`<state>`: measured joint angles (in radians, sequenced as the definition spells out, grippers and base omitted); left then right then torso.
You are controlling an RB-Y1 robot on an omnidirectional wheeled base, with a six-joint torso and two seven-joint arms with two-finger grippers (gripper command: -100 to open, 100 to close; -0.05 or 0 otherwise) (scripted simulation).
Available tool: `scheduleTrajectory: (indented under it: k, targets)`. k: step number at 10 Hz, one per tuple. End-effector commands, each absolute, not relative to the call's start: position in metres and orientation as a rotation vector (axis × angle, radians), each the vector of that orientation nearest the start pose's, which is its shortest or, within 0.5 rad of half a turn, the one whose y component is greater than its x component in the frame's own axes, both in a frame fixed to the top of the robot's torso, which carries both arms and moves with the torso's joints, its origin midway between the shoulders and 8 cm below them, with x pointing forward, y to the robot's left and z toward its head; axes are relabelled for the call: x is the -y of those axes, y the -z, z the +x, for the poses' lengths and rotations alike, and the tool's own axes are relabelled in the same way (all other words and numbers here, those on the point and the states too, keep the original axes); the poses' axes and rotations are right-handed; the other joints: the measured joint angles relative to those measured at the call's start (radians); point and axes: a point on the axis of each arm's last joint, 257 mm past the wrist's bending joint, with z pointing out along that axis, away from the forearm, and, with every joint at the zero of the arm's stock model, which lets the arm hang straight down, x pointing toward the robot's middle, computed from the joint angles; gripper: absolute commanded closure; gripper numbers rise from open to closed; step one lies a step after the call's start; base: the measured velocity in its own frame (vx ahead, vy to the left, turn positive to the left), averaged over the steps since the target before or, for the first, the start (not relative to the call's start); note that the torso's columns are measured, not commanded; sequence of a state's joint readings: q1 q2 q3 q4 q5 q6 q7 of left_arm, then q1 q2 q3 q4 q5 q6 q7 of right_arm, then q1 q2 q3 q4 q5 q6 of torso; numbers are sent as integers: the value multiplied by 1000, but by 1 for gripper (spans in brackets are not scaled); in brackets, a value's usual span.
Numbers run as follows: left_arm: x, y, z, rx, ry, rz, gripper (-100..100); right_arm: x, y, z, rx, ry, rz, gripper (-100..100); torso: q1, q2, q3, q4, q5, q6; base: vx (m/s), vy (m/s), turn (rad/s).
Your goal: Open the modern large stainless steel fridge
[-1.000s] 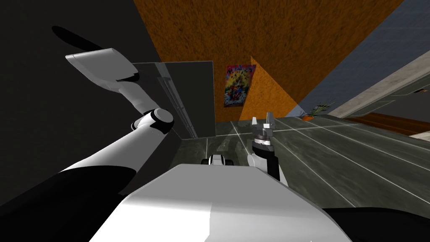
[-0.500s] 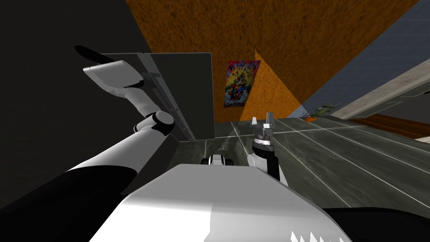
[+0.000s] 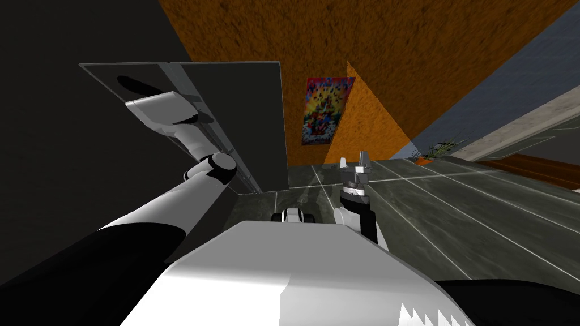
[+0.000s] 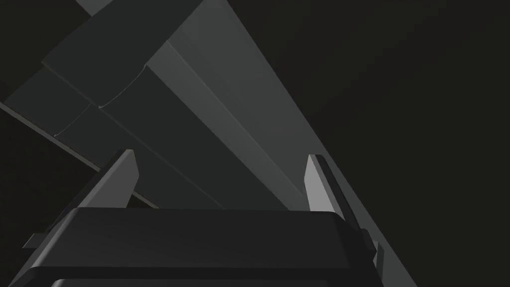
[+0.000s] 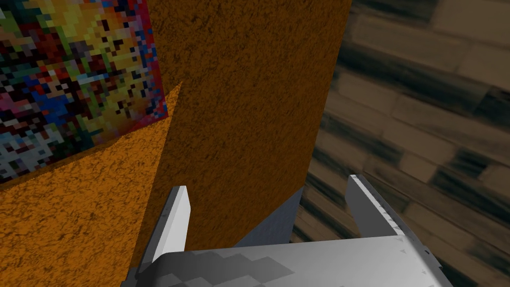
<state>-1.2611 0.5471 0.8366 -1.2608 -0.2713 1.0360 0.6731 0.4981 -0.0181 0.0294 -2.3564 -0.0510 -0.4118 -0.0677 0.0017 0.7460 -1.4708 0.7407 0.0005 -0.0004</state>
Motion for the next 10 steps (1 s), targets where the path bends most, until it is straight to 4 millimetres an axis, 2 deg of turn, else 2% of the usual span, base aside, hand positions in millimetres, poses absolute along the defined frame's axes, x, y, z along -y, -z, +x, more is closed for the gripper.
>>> scheduleTrajectory:
  k: [1,2,5,10]
  targets:
    - [-618,-214,567,32,1354,-1855,100,272,-42,344,-587,-1429,714,0,-2,-3,-1,-2,0,2,9,-147,96]
    - [-618,-214,567,32,1354,-1855,100,272,-42,344,-586,-1429,715,0,-8,-5,-3,-2,-1,-6,-2,-235,102]
    - [-646,-214,540,107,1294,-1837,100,272,-42,344,-586,-1429,715,0,-2,-8,-5,-3,-1,0,-26,-257,102]
    - [-688,-214,491,231,1193,-1800,100,272,-42,344,-586,-1429,715,0,0,-10,-7,-4,0,1,-11,-262,118]
